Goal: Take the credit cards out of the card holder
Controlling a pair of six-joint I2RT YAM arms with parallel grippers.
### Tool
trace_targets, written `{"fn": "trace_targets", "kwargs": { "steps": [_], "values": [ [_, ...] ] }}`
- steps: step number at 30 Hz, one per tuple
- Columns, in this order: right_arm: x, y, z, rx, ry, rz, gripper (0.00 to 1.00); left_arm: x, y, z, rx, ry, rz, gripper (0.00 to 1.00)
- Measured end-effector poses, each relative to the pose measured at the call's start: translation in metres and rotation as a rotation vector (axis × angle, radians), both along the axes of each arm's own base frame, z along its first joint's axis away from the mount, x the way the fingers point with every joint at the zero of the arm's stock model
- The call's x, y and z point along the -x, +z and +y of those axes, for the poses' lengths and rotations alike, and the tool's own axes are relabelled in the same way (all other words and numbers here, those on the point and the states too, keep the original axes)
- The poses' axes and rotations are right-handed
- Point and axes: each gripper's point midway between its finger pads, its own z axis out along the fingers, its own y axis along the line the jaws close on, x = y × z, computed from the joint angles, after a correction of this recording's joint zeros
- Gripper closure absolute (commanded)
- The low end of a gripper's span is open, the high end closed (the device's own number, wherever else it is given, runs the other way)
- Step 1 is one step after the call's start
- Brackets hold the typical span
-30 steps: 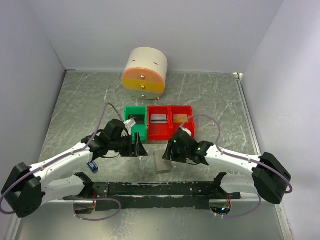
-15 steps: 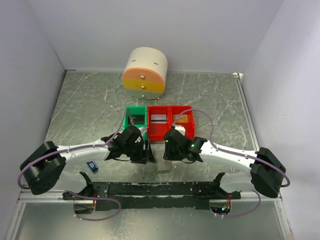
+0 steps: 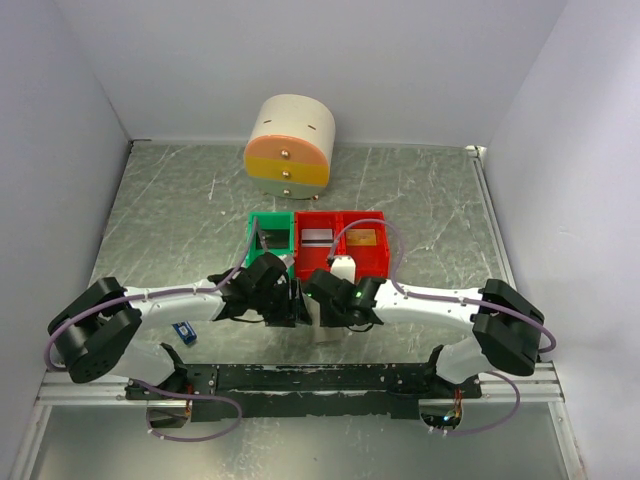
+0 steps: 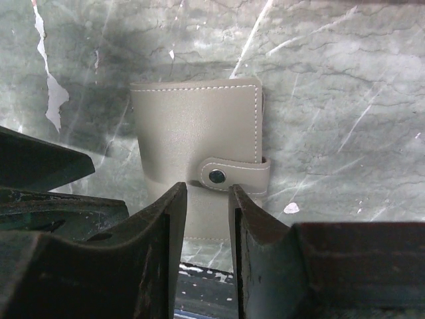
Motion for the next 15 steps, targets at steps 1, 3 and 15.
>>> {"fn": "trace_targets", "kwargs": {
  "steps": [1, 3, 15],
  "values": [
    [-0.001, 0.000, 0.000, 0.002, -0.003, -0.003, 0.68, 0.000, 0.000, 0.000, -0.001, 0.003, -0.001, 0.35],
    [-0.002, 0.001, -0.001, 0.007, -0.009, -0.011, 0.68, -0.001, 0.000, 0.000, -0.002, 0.010, -0.003, 0.35],
    [-0.009, -0.010, 0.000, 0.073, -0.026, -0.010, 0.73, -0.003, 0.000, -0.003, -0.006, 0.008, -0.002, 0.35]
  ]
}}
